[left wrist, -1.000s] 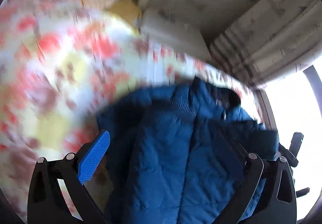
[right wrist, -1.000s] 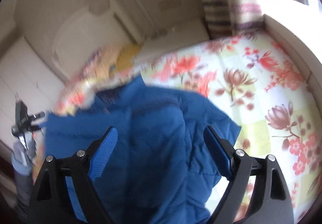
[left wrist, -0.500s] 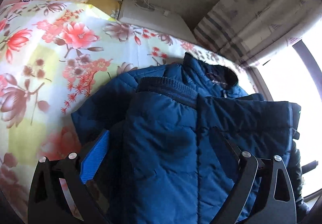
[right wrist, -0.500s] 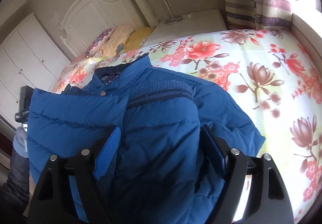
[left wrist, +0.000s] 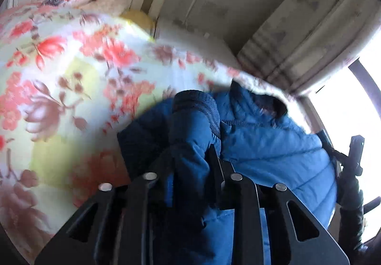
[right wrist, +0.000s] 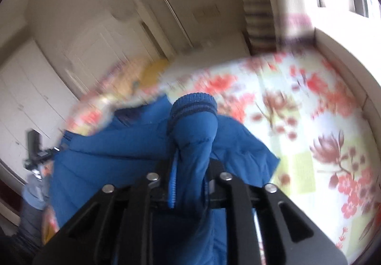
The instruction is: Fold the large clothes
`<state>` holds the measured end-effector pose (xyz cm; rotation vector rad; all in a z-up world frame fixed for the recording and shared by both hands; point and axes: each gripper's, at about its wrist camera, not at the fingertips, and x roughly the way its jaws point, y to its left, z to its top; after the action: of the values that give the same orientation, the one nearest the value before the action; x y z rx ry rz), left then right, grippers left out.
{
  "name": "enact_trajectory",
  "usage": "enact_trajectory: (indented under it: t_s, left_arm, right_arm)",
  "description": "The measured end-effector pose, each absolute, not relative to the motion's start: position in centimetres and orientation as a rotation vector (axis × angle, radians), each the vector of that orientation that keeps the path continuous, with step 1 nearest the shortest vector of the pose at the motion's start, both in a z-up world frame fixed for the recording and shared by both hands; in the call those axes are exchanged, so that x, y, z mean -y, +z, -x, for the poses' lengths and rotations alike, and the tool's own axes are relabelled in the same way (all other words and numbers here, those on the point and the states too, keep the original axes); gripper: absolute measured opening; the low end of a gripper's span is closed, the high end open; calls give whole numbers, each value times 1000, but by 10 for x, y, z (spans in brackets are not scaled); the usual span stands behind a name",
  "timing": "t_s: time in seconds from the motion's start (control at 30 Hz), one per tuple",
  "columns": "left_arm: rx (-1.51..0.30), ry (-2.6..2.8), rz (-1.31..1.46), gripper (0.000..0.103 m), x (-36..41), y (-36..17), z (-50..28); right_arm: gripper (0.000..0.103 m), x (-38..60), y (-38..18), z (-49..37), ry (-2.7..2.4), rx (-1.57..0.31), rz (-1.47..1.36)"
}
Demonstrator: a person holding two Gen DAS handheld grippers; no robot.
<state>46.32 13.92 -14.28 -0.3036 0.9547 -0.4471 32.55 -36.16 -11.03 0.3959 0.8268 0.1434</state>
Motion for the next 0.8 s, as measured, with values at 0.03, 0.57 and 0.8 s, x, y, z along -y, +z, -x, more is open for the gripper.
enact_trajectory:
  t_s: [0.03, 0.57, 0.8]
  left_arm:
    - [-964, -448, 323, 31, -140, -147, -465]
    - [-908, -475, 478, 15, -145, -113, -456]
    - [-727, -441, 411, 15, -140, -9, -462]
  right_arm:
    - [42, 359, -118, -330, 137, -856, -379]
    - [10, 378, -127, -325, 241, -800, -562]
    - [6, 353, 12, -321, 208, -570, -340]
